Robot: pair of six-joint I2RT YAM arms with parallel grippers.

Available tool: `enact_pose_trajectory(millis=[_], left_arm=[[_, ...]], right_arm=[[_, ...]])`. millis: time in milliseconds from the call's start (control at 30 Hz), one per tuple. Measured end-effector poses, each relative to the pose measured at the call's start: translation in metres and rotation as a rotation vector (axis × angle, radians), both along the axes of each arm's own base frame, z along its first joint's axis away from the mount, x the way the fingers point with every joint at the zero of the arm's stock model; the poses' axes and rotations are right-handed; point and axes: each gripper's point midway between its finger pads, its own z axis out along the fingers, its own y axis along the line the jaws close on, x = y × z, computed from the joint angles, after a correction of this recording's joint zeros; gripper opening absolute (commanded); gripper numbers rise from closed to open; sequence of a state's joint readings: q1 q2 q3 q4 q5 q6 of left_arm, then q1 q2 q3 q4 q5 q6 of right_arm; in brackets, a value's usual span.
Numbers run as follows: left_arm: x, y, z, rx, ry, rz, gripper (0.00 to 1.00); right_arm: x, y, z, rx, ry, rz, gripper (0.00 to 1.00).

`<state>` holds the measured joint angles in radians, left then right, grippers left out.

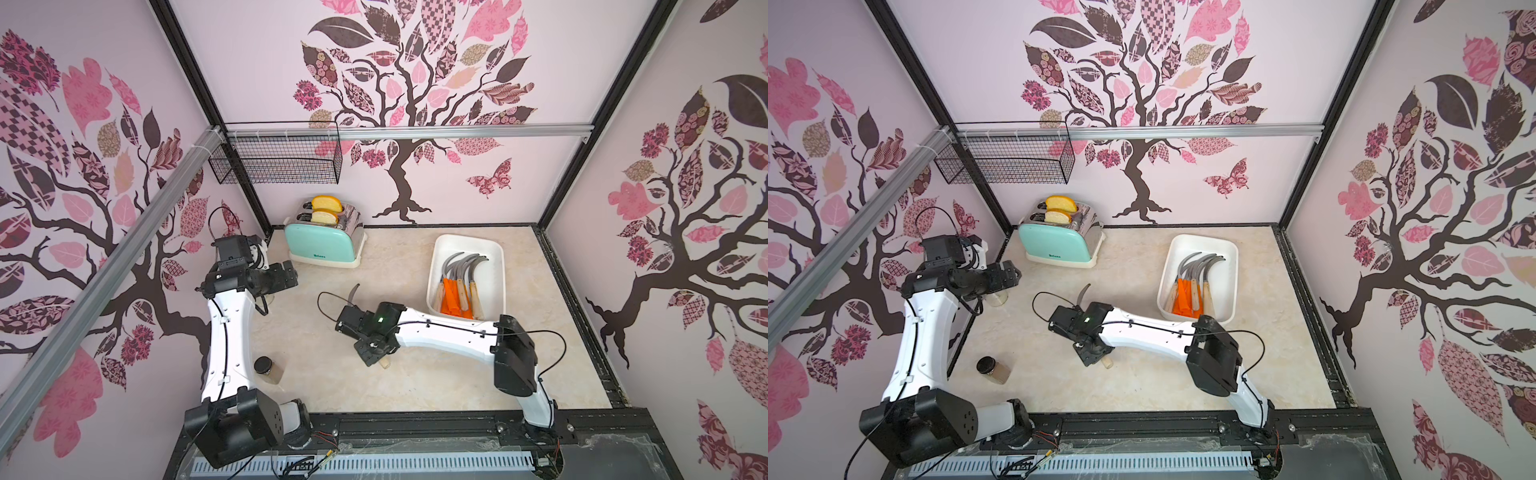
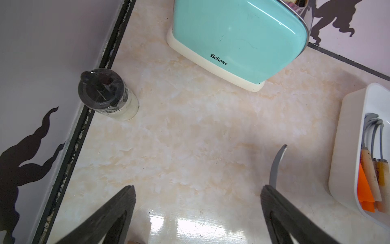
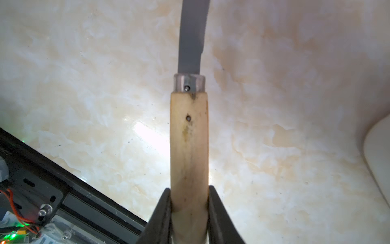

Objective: Put small sickles into storage boxes
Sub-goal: Pick up the sickle at the center of the board, then place the sickle in the storage box.

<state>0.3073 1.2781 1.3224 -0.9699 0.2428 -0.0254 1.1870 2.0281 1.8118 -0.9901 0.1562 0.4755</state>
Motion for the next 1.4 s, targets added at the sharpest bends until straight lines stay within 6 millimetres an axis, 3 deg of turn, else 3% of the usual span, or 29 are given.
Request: enact_pose_trajectory(millis=[133, 267, 367, 600, 733, 1067, 1400], left_arm=[[0.002, -0.014, -0.006, -0.014, 0.009, -0.057, 0.95], [0.007, -0.045, -0.013, 0.001, 0.027, -0.175, 0.96], [0.008, -0.066, -0.012, -0.013, 0.019, -0.249, 0.95], [0.007, -0.086, -0.009, -0.068, 0.004, -0.332, 0.95], [0.004, -0.111, -0.012, -0.041, 0.009, -0.431, 0.95], [-0.005, -0.169, -0.014, 0.044, 0.008, -0.642, 0.96], [0.007, -0.188, 0.0, 0.04, -0.056, -0.684, 0.96]], right_arm=[[0.019, -0.025, 0.028, 0.067, -0.027, -0.064, 0.0], [0.042, -0.055, 0.05, 0.117, -0.053, -0.144, 0.0], [0.061, -0.08, 0.061, 0.143, -0.071, -0.21, 0.0], [0.099, -0.147, 0.088, 0.198, -0.126, -0.373, 0.0], [0.116, -0.178, 0.101, 0.217, -0.162, -0.44, 0.0], [0.128, -0.2, 0.103, 0.22, -0.164, -0.481, 0.0], [0.132, -0.222, 0.078, 0.215, -0.091, -0.54, 0.0]])
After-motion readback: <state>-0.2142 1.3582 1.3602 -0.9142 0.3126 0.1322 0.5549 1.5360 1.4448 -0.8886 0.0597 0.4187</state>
